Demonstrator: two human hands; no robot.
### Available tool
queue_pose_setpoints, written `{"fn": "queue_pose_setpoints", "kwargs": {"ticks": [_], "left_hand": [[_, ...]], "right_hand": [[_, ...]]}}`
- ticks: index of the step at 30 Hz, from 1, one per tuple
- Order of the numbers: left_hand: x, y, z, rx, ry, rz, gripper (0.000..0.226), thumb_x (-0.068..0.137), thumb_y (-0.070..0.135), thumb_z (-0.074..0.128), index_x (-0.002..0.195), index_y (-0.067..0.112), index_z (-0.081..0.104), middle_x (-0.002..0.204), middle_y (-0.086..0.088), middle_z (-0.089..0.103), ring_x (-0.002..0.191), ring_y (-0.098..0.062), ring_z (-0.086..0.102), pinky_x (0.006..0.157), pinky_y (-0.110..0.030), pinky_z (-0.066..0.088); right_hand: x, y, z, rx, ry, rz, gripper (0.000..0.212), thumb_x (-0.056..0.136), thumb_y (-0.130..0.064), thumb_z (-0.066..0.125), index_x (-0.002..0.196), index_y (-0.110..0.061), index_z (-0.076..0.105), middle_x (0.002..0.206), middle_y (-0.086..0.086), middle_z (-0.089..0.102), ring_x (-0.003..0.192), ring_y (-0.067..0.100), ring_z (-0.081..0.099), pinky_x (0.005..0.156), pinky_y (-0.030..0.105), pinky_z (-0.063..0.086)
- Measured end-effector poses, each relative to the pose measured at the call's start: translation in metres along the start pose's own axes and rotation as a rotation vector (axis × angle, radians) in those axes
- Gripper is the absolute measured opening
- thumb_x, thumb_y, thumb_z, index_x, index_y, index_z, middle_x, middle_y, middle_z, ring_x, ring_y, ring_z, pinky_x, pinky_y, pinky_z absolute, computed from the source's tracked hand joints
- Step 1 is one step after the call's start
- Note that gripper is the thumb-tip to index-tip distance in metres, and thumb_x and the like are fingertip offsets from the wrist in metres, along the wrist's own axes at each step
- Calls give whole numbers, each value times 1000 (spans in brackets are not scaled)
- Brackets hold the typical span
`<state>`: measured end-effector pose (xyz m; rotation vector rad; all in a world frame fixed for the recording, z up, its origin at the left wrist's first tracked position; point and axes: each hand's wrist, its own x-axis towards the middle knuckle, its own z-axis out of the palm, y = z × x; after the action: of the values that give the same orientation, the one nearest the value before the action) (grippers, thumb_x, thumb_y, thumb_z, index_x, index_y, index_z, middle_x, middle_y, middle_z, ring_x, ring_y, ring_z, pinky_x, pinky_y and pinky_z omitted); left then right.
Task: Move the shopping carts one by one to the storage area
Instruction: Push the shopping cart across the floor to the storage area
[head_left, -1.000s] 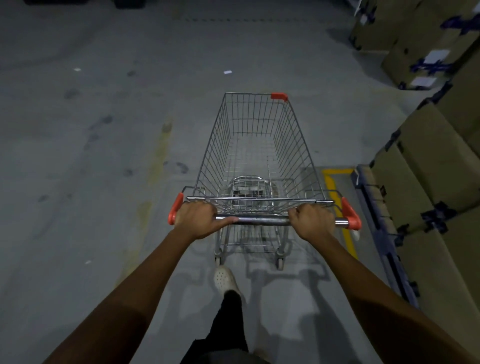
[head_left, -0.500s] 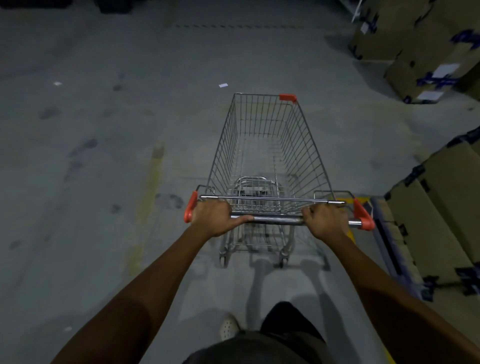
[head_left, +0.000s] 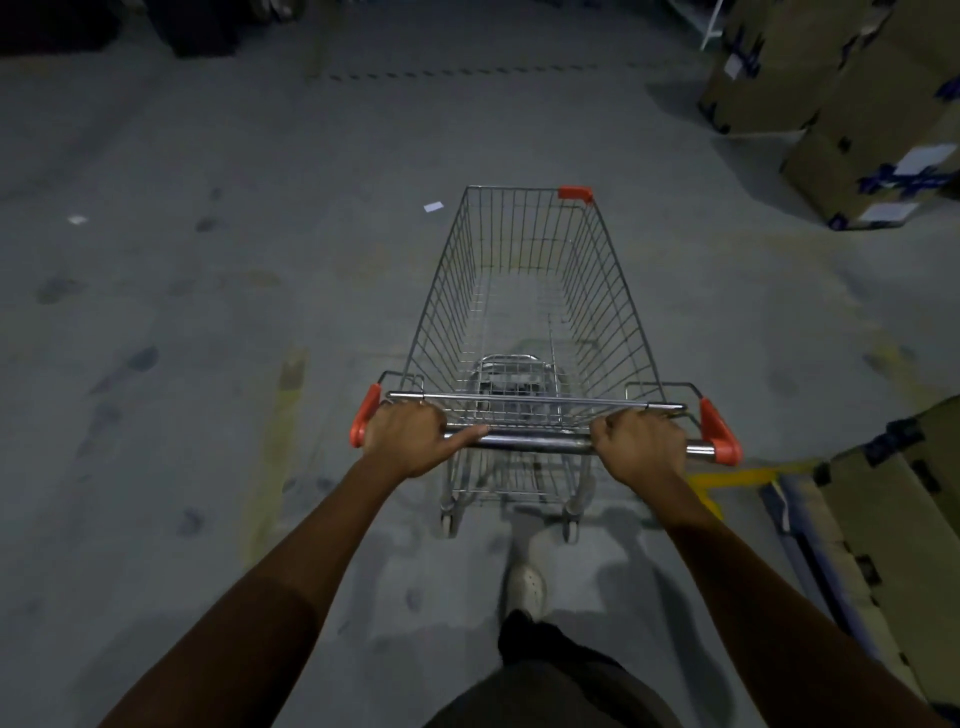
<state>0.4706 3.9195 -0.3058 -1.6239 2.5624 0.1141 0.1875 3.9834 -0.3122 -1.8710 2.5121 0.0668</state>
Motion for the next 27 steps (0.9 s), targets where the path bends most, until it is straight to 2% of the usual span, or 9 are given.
{"fn": "queue_pose_setpoints", "kwargs": {"ticks": [3,7,12,15,18,20,22,24,27], "left_hand": [[66,-15,-10,-75,-10,-17,92,78,89,4,62,21,64,62,7,57,59,-7,53,67,-30,39],[146,-32,-20,-98,-22,-45,86,84,84,7,57,22,59,58,8,52,59,-8,53,73,-33,46],[240,-58,-27,-45,-1,-84,84,87,80,10,57,19,59,57,6,49,60,-14,52,64,-31,34],[298,-78,-31,-40,13,-91,77,92,76,19,56,20,57,56,6,49,59,-14,52,64,-31,37],[362,-99,-41,-39,33,-71,66,96,67,28,62,21,60,63,6,53,62,-16,51,66,-31,35],[408,-115,-47,-38,45,-77,61,96,62,31,67,20,64,68,2,58,68,-20,58,66,-32,36],[454,-131,-52,-34,28,-90,66,93,63,24,71,19,68,71,-1,64,71,-22,63,68,-32,44],[496,-144,-57,-53,8,-90,74,85,65,12,68,19,67,68,-2,63,68,-23,64,70,-33,49],[556,-163,-68,-61,7,-76,77,83,63,7,67,18,67,69,-2,63,67,-23,63,65,-32,45]], "right_hand": [[68,-5,-3,-9,-17,-23,47,98,-47,37,88,-18,72,86,7,70,76,25,65,65,28,40],[154,-12,-10,7,-48,-37,48,97,-47,37,88,-16,72,89,9,72,84,28,69,73,31,49],[253,-19,-11,35,-41,-80,49,98,-46,36,81,-15,71,78,6,68,75,25,66,68,30,46],[315,-30,-8,23,-5,-69,47,97,-45,38,78,-15,70,76,6,68,72,25,65,64,29,40],[383,-42,-5,24,18,-65,49,97,-46,38,74,-15,68,67,1,58,62,21,55,60,27,39],[429,-50,-6,35,30,-73,48,98,-46,38,73,-17,66,67,0,56,61,19,53,61,27,38],[474,-57,-10,46,45,-86,46,100,-44,38,74,-17,65,68,1,54,63,21,52,62,28,35],[517,-64,-11,55,71,-82,48,100,-44,37,75,-16,66,70,3,57,67,24,60,62,28,36],[580,-71,-9,57,114,-101,50,100,-44,38,78,-14,70,75,7,67,72,28,67,64,30,46]]}}
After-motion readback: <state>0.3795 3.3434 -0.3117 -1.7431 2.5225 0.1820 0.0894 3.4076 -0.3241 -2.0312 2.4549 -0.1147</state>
